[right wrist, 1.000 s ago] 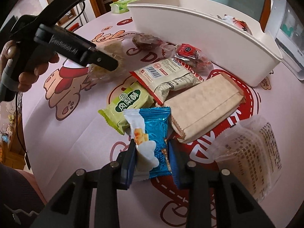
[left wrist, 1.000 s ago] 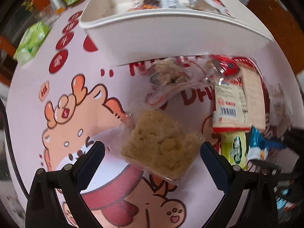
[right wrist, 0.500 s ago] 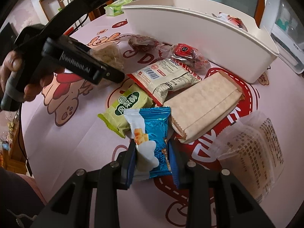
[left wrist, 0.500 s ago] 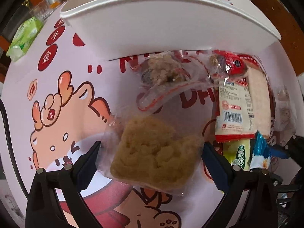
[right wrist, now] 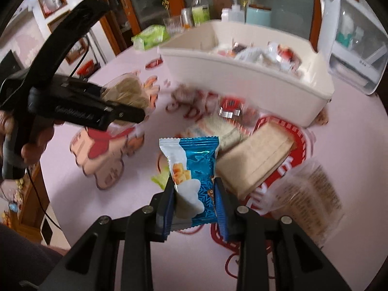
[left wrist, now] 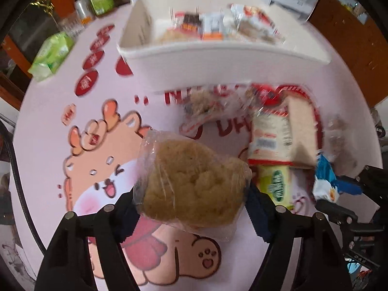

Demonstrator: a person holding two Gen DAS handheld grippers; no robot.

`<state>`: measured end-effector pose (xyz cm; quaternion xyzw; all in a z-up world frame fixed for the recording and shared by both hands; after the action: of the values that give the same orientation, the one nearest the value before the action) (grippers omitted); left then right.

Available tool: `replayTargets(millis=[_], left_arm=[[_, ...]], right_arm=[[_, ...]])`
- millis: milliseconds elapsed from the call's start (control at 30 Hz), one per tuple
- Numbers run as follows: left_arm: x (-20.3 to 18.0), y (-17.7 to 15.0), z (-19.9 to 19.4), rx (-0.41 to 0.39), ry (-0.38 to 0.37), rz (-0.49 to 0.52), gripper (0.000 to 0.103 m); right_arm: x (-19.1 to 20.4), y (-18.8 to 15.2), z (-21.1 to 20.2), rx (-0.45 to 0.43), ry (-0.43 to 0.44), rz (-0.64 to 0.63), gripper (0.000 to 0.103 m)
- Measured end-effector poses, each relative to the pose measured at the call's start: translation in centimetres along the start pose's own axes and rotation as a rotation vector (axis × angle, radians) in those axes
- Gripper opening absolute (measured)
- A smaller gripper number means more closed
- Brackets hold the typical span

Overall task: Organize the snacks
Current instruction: 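Carry both held snacks over the white tray and open both tools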

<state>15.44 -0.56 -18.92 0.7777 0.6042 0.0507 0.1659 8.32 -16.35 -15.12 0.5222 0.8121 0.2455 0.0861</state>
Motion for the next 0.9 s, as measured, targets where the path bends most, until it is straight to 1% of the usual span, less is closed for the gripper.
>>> replayTargets(millis=[100, 167, 200, 267, 333, 400, 467, 567, 700, 800, 867, 900], left_arm=[[-0.3, 1.1, -3.4, -0.065, -0.003, 0.001, 0.075], [-0.4, 2.6, -5.8, -0.117, -0.004, 0.005, 0.075], [-0.3, 3.4, -6.7, -0.141, -0.004, 0.009, 0.075], [-0.5, 5.0, -8.9, -0.197, 0.000, 0.018, 0.075], [-0.5, 7.5, -10.7, -0.258, 0.013, 0.028, 0.075], [-0.7, 9.1, -12.4, -0.303, 0.021, 0.038, 0.075], [-0.8, 11.4, -13.9, -0.345, 0.035, 0.047, 0.075], [-0.6, 14.1, -15.2, -0.390, 0.059, 0.050, 0.075], [-0.3, 17.5, -15.7, -0.431, 0.085, 0.039, 0.076], [0.0, 19.4, -15.2, -0.435, 0.095, 0.027, 0.076], [0.4, 20.6, -14.5, -0.433, 0.105, 0.016, 0.076], [0.5, 21.1, -14.1, -0.432, 0.107, 0.009, 0.077]], right_arm=[[-0.6, 2.7, -1.5, -0.046, -0.013, 0.024, 0.030], [-1.0, 4.4, -2.6, -0.075, -0.023, 0.034, 0.030], [-1.3, 5.7, -3.2, -0.096, -0.033, 0.037, 0.030], [-1.8, 7.8, -4.3, -0.122, -0.058, 0.043, 0.030], [-2.7, 10.3, -5.4, -0.154, -0.085, 0.054, 0.030], [-3.6, 12.9, -6.4, -0.195, -0.124, 0.073, 0.030], [-4.5, 15.1, -7.1, -0.217, -0.160, 0.103, 0.031], [-6.3, 18.4, -7.8, -0.245, -0.231, 0.162, 0.031], [-8.4, 21.4, -7.9, -0.272, -0.289, 0.229, 0.031], [-9.7, 23.2, -6.9, -0.261, -0.307, 0.274, 0.031], [-10.2, 23.8, -5.9, -0.244, -0.297, 0.291, 0.033], [-10.5, 24.1, -5.3, -0.235, -0.292, 0.295, 0.038]])
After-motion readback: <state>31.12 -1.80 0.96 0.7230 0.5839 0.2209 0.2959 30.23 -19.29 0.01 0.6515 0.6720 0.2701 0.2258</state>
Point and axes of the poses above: each gripper's, at about its wrist camera, not at the fingertips, and z roughly the way its jaws point, x to its left, y to its top, the point moved 4 cm from there along z, roughly the way its jaws point, and after that the axes turned 3 degrees about -y, right-handed, at the moved point
